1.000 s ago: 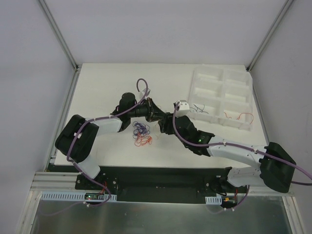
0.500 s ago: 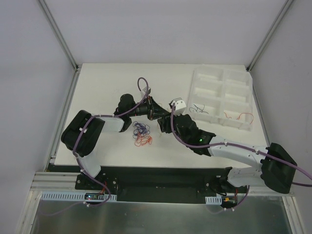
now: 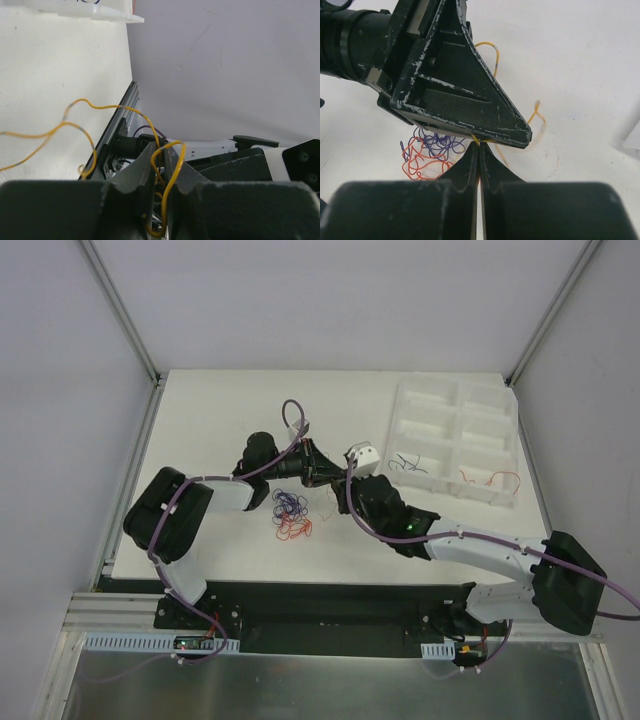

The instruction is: Untangle the cables

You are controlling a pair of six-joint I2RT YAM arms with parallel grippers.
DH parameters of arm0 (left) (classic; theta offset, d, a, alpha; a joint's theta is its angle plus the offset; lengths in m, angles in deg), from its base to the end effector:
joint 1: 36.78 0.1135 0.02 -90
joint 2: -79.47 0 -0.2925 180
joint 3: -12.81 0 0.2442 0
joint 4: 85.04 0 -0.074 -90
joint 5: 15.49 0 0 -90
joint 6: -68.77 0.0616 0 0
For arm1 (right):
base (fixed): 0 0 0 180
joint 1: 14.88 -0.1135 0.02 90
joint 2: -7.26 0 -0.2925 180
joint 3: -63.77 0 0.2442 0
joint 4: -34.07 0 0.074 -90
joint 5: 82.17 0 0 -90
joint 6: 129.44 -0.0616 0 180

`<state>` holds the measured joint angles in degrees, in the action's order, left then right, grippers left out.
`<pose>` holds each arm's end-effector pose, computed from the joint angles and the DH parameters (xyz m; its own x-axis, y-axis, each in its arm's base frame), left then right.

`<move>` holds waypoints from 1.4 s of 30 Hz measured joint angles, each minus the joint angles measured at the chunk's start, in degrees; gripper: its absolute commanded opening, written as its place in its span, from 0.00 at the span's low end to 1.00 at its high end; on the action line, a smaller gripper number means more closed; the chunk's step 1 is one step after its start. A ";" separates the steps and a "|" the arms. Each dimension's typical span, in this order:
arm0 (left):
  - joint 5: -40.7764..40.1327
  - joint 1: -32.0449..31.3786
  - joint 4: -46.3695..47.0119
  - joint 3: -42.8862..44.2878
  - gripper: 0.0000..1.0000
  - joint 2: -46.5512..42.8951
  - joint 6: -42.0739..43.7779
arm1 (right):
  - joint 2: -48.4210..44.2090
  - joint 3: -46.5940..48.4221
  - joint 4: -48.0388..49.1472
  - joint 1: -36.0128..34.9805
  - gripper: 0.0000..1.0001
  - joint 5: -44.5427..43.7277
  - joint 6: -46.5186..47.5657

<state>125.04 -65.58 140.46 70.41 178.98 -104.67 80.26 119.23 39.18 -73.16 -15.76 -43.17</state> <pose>0.2952 -0.2165 0.2459 -0.9687 -0.1881 -0.1620 0.1666 -0.0087 -0.9860 0.1759 0.2377 0.2915 -0.1503 -0.1297 -0.9801 -0.5655 0.8245 -0.0224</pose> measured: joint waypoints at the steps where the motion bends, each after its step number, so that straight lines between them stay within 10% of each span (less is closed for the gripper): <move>1: -0.04 0.04 -1.18 0.07 0.28 -0.31 0.81 | -0.07 -0.04 -0.24 0.00 0.00 -0.04 0.02; 9: -0.07 0.79 -19.12 2.43 0.65 -6.58 14.91 | -8.26 -4.35 0.09 1.53 0.00 -0.70 -0.48; 23: -5.53 4.87 -40.02 6.10 0.67 -12.55 32.09 | -22.53 -5.42 -11.72 17.20 0.00 3.15 -2.99; 42: -1.18 1.77 -43.50 10.71 0.72 -12.07 39.43 | -7.67 -11.26 -1.99 21.29 0.00 37.35 -18.51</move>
<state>123.85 -63.81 96.96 81.12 166.91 -65.24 72.58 107.98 37.19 -51.87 21.59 -61.68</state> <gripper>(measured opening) 0.713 0.009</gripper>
